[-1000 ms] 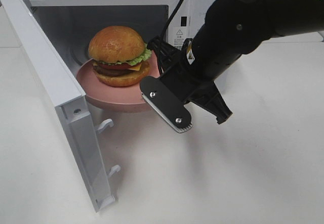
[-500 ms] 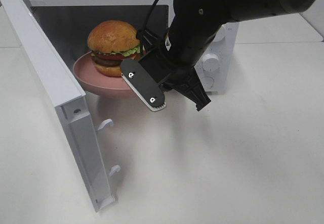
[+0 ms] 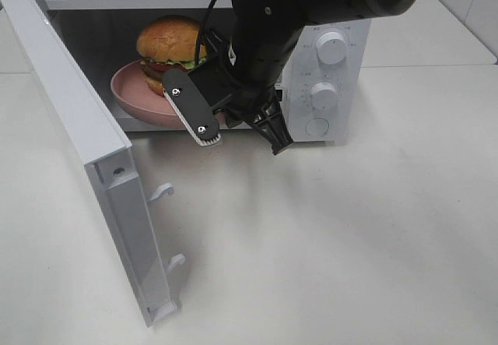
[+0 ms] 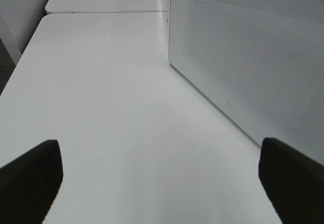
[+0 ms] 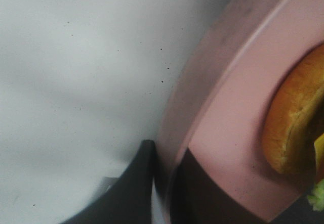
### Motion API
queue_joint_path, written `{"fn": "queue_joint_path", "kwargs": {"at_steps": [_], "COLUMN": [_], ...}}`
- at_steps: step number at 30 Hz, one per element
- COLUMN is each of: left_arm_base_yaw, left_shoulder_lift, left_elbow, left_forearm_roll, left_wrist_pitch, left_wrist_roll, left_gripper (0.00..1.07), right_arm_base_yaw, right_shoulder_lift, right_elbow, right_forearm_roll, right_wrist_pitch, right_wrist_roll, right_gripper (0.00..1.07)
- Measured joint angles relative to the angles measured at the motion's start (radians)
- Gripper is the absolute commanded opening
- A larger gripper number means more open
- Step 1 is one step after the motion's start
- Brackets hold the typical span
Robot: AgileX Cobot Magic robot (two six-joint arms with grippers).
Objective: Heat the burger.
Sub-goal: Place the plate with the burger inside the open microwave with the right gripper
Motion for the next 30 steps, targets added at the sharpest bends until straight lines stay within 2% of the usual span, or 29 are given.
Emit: {"fn": "queue_joint_path", "kwargs": {"at_steps": [14, 30], "left_arm_base_yaw": [0.000, 0.000], "left_shoulder_lift": [0.000, 0.000], "left_elbow": [0.000, 0.000], "left_forearm_roll": [0.000, 0.000], "left_wrist_pitch": [0.000, 0.000], "left_wrist_roll": [0.000, 0.000], "left_gripper": [0.98, 0.98], "right_arm_base_yaw": [0.001, 0.004], "right_shoulder_lift": [0.144, 0.273], "right_elbow": [-0.175, -0.324], "right_forearm_roll": [-0.058, -0.139], "right_wrist_pitch": [0.040, 0.071], "right_wrist_roll": [0.201, 0.361], "right_gripper": [0.00, 0.00]}}
